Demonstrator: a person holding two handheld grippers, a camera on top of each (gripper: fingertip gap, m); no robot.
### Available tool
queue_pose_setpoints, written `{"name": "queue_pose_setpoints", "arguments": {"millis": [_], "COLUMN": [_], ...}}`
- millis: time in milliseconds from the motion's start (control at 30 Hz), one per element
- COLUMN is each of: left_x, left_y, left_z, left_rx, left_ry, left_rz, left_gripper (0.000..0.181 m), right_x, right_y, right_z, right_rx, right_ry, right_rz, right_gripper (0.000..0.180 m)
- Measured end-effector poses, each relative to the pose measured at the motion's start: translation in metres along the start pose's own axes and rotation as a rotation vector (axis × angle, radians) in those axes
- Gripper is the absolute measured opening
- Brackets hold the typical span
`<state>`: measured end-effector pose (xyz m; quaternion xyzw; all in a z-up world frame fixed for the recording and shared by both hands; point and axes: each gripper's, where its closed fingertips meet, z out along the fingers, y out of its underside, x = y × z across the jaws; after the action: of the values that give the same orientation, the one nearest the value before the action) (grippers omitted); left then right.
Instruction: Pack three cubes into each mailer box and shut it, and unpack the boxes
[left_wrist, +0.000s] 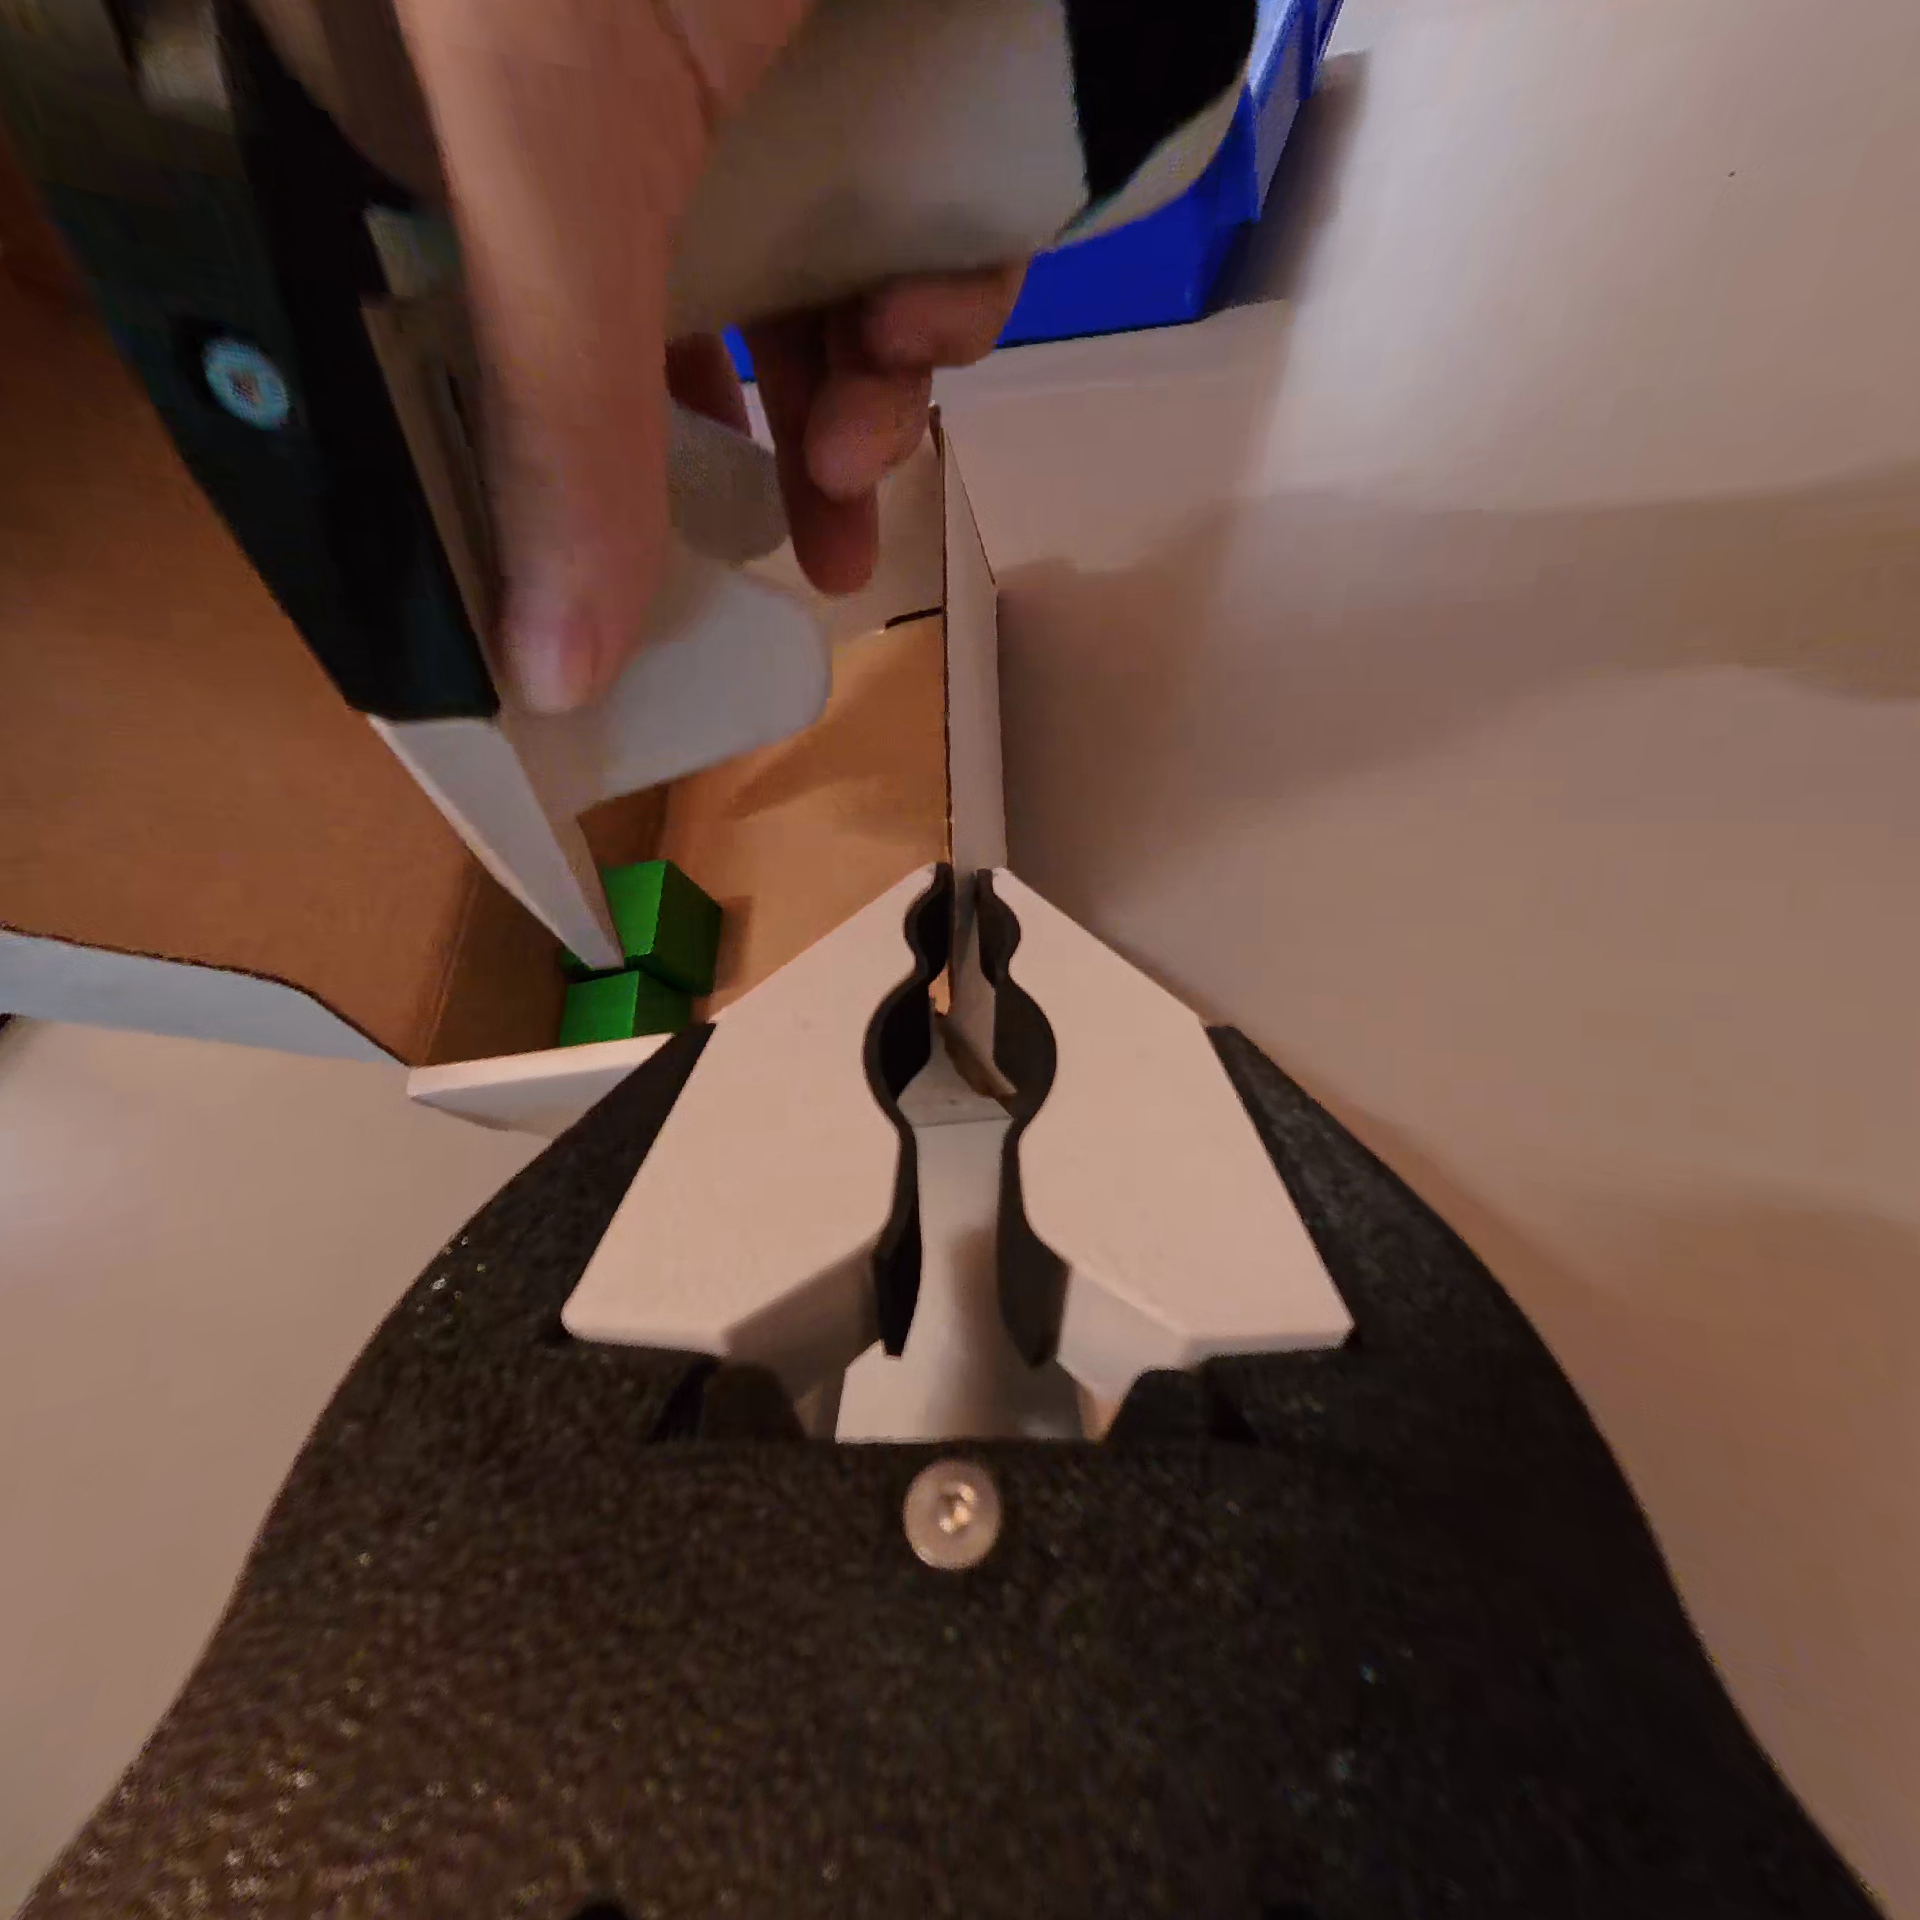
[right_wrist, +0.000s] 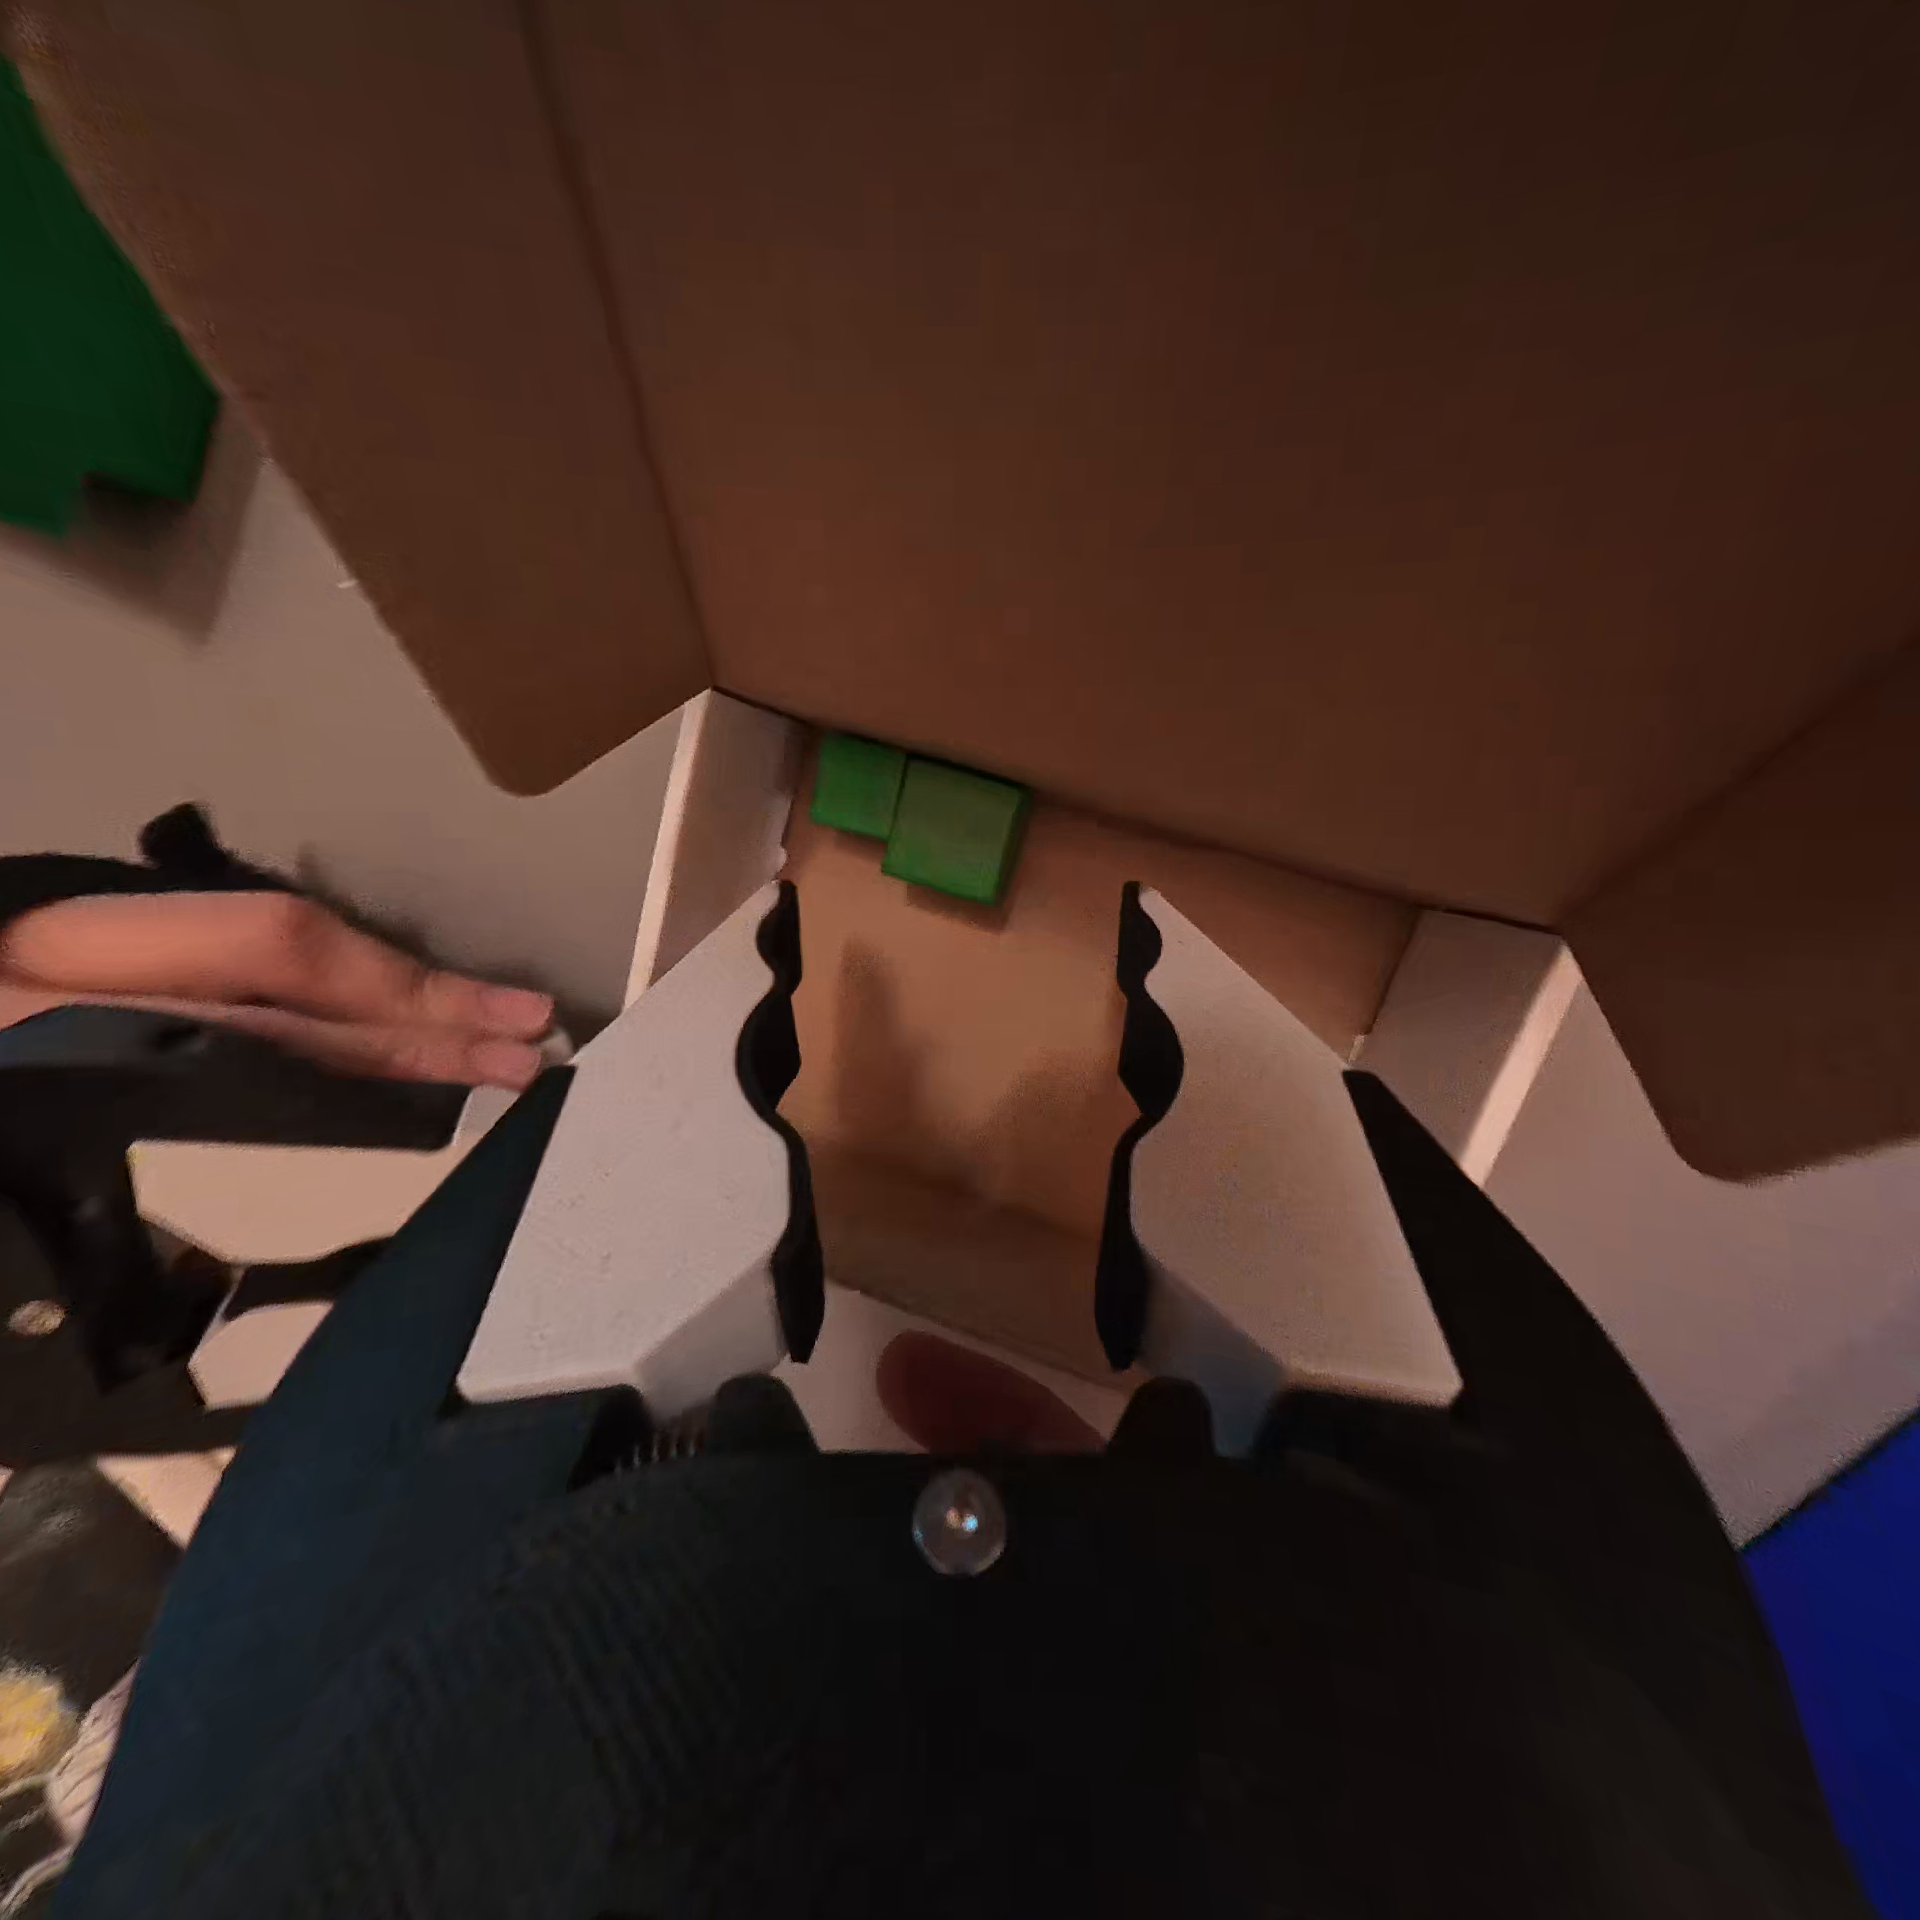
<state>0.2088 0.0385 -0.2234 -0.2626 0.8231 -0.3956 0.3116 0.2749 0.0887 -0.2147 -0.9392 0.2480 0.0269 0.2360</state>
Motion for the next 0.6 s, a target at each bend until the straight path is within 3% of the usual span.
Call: {"name": "queue_pose_setpoints", "arguments": {"millis": [33, 333, 467, 600], "left_x": [0.000, 0.000, -0.001, 0.000], "left_y": [0.000, 0.000, 0.000, 0.000], "left_z": [0.000, 0.000, 0.001, 0.000], "left_rx": [0.001, 0.005, 0.007, 0.012], "left_ry": [0.002, 0.009, 0.006, 0.005], "left_rz": [0.000, 0.004, 0.004, 0.001], "left_gripper": [0.002, 0.001, 0.002, 0.001], "right_x": [0.002, 0.004, 0.004, 0.006], "right_y": [0.000, -0.002, 0.002, 0.012], "right_z": [0.005, 0.025, 0.031, 0.014], "right_rx": [-0.012, -0.044, -0.040, -0.034], "right_ry": [0.019, 0.042, 0.014, 0.006], "right_rz": [0.002, 0.029, 0.010, -0.036], "right_gripper": [0.060, 0.029, 0.027, 0.027]}}
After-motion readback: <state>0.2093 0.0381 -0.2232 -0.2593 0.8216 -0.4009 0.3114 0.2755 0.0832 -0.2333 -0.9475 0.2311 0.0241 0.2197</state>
